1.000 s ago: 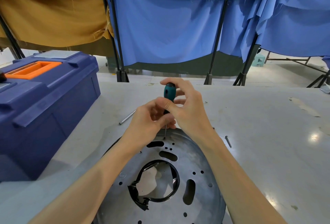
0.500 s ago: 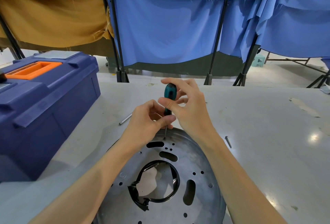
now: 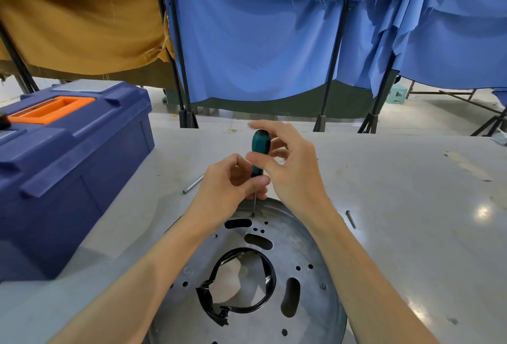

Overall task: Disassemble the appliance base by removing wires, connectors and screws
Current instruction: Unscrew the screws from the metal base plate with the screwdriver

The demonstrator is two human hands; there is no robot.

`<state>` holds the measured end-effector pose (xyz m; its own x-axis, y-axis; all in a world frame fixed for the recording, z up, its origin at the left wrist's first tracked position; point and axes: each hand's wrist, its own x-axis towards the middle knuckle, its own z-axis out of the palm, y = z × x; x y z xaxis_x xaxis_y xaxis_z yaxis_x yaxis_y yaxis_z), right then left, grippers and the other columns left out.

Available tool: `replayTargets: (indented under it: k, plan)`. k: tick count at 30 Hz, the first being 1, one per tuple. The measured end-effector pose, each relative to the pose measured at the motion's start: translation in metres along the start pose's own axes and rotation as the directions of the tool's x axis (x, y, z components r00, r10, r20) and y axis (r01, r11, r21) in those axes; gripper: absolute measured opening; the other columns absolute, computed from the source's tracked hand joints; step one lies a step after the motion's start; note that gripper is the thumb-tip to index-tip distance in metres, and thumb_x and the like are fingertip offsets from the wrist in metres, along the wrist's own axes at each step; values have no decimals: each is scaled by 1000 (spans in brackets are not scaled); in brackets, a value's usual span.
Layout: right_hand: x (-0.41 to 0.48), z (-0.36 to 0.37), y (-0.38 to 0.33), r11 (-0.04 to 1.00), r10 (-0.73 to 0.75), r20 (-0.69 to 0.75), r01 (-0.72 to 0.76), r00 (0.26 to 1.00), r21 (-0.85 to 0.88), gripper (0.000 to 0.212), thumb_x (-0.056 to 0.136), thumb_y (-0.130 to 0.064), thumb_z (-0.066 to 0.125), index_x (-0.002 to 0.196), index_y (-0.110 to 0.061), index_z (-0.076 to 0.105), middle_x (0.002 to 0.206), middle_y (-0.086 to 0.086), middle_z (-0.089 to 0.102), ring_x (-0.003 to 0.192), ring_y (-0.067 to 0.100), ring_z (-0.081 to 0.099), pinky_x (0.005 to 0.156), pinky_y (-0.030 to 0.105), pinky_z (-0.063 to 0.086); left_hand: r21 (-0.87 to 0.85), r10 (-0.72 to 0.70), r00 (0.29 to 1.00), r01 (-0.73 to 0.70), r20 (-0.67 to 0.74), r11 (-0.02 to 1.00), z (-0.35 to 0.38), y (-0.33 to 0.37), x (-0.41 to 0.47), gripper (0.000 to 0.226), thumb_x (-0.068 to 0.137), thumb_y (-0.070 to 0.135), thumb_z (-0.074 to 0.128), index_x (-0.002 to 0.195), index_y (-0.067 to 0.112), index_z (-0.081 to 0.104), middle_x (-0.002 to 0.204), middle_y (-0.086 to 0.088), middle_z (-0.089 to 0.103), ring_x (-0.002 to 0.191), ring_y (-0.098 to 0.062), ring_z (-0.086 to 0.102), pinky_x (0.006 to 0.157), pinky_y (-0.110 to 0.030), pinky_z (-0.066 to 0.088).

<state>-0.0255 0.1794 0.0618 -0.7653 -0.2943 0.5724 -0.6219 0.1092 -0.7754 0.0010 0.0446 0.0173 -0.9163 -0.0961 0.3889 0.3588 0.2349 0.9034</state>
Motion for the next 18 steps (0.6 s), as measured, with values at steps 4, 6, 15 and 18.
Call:
replayTargets:
  k: [4,6,15,18]
  plan:
    - [0,-2,0,998,20,21,-21,1000,54,43,87,8,58,118,-21,61,107,4,67,97,19,65,89,37,55,-49,-10,997,13,71,999,-1,2,0,20,97,5,52,102,18,65,85,-3,76,79,-18,73,71,-23,57]
    - [-1,0,0,999,7,40,-9,999,48,35,89,-1,62,113,-26,62,109,-1,64,99,13,63,90,34,54,-48,-5,998,8,60,999,-1,1,0,12,93,8,59,101,13,65,85,-6,75,79,-20,73,72,-25,58]
    - [0,-3,-1,998,0,10,0,1000,60,44,88,4,60,121,-25,62,105,0,68,95,15,63,86,35,54,-65,-31,996,36,81,997,0,0,0,17,98,10,49,102,16,63,86,-10,74,80,-22,73,73,-28,59]
    - [-2,-1,-2,998,-7,59,4,998,65,33,89,-6,64,113,-29,64,107,-4,64,96,6,61,86,28,53,-57,-23,998,26,50,998,0,0,0,14,89,17,64,101,11,63,82,-10,73,75,-24,73,70,-29,59]
